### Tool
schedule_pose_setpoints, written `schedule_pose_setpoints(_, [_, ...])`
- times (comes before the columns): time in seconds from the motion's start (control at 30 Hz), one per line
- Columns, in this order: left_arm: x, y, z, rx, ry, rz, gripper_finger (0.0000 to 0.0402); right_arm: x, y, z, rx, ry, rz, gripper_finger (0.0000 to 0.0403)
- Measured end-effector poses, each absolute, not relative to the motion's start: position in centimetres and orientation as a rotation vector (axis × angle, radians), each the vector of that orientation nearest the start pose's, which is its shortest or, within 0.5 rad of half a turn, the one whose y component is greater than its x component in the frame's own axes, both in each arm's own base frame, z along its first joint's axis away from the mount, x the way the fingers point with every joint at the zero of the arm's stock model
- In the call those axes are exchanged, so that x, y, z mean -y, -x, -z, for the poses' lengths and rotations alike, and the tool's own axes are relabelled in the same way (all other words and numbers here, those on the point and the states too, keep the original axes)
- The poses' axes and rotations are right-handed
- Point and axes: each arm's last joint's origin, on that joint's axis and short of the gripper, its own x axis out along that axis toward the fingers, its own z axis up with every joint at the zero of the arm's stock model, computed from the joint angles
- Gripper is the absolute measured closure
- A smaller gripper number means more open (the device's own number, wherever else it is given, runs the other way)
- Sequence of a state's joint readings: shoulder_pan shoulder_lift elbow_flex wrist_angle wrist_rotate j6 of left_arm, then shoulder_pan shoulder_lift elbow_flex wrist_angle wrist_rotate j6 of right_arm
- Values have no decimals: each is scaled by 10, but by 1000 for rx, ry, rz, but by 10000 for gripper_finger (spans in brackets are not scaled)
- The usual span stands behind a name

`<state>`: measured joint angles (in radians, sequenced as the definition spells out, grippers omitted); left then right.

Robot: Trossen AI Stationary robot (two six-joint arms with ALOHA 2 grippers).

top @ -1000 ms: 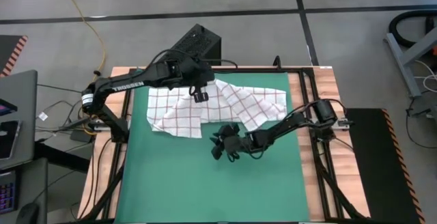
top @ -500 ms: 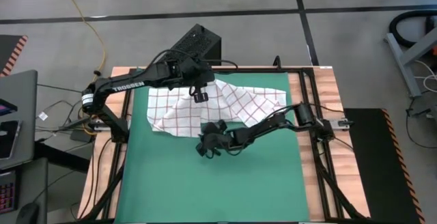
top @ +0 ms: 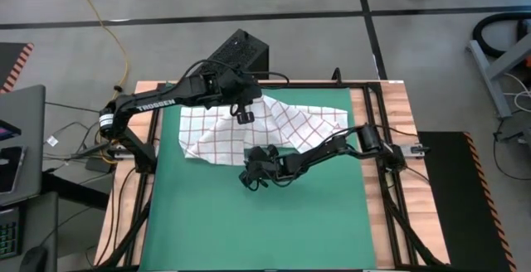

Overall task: Roll towel
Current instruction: Roll the white stripe towel

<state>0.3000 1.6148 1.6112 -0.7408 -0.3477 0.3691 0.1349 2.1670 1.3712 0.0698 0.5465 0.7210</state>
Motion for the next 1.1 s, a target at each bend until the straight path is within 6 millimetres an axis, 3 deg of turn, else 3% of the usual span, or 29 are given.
schedule_pose_setpoints(0.27, [-112, -328, -362, -862, -357, -470, 401, -45, -451, -129, -480, -455, 611, 268])
schedule_pose_setpoints(0.43, [-112, -328, -362, -866, -356, -468, 401, -44, -457, -108, -475, -472, 587, 269])
schedule_pose_setpoints(0.8, [-112, -328, -362, -865, -356, -467, 401, -43, -461, -108, -494, -488, 566, 272])
schedule_pose_setpoints(0.9, [-112, -328, -362, -865, -359, -466, 401, -42, -458, -105, -536, -507, 585, 306])
schedule_pose_setpoints(1.0, [-112, -328, -362, -865, -359, -465, 401, -42, -458, -105, -559, -522, 557, 373])
schedule_pose_setpoints(1.1, [-112, -328, -362, -865, -360, -465, 401, -42, -457, -104, -581, -538, 549, 390])
